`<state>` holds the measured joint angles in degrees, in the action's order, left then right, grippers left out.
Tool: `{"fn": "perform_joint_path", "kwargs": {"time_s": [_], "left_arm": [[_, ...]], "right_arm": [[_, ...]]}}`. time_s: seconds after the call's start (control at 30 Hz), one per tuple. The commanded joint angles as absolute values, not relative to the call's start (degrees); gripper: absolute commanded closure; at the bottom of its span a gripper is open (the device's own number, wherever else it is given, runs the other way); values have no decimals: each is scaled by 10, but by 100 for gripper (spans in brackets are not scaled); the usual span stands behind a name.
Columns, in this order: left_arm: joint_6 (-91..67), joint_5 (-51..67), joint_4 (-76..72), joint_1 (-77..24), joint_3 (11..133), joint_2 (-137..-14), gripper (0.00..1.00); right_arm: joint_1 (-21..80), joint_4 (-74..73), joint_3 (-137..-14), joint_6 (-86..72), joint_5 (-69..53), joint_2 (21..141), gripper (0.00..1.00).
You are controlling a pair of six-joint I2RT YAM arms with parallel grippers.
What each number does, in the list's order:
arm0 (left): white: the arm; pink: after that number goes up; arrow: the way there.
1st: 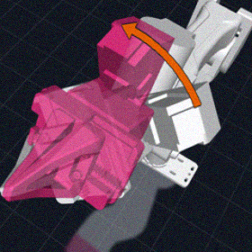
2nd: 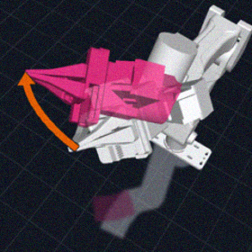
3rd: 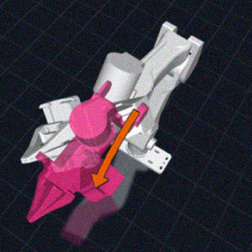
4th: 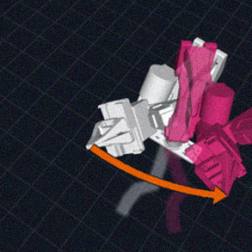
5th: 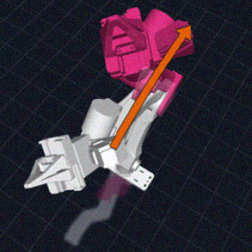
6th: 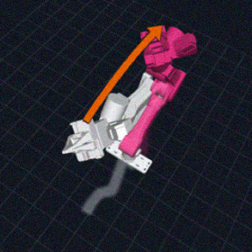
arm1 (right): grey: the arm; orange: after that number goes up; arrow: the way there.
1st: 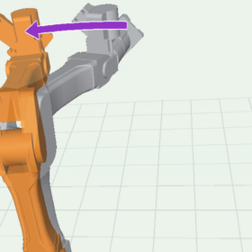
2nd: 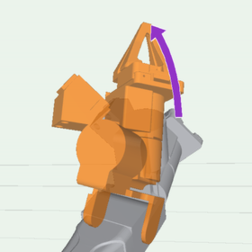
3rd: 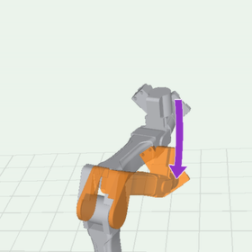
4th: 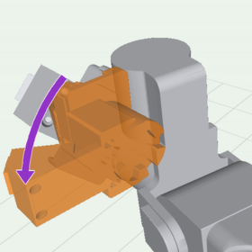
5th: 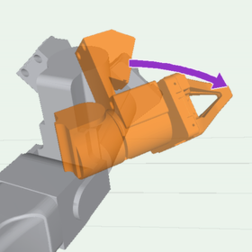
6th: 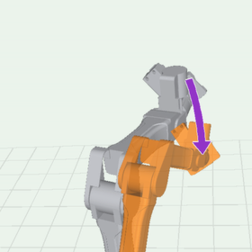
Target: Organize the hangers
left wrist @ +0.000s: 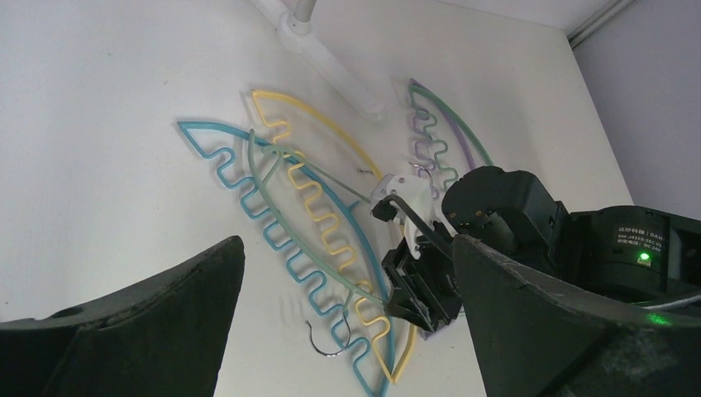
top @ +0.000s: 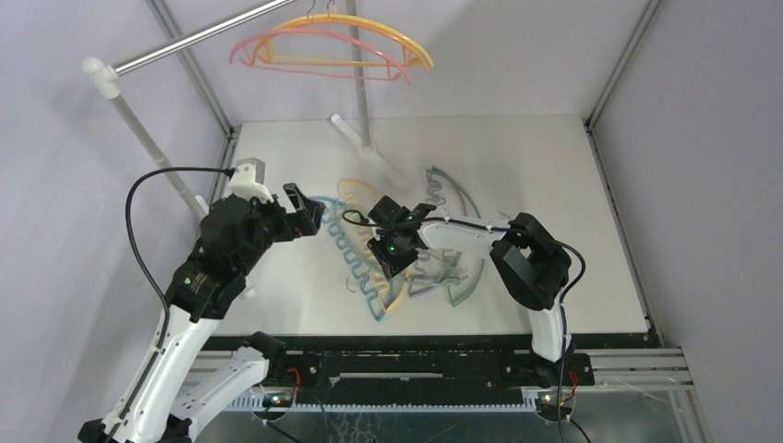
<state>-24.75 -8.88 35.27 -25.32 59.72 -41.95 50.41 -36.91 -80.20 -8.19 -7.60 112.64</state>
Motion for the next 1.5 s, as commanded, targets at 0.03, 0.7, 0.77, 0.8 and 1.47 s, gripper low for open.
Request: {"fn": "perform_joint_path", "kwargs": {"time_s": [0.03,0.7,0.77,0.8,1.47], "left_arm": [[-260,-101,333,-251,592,-412,0],[-272,-101,349,-251,600,-363,2],[-275,-96,350,-251,608,-359,3],[-278,-93,350,-251,611,-356,3],[-332,-36,279,-259,538,-360,7]], "right_arm": [[506,-355,-810,-64,-69,1134,55],[467,-358,-887,-132,-225,1060,100],[439,-323,-905,-186,-280,1046,100],[421,-293,-906,-223,-310,1040,100],[437,97,-1136,-672,-378,1205,100]]}}
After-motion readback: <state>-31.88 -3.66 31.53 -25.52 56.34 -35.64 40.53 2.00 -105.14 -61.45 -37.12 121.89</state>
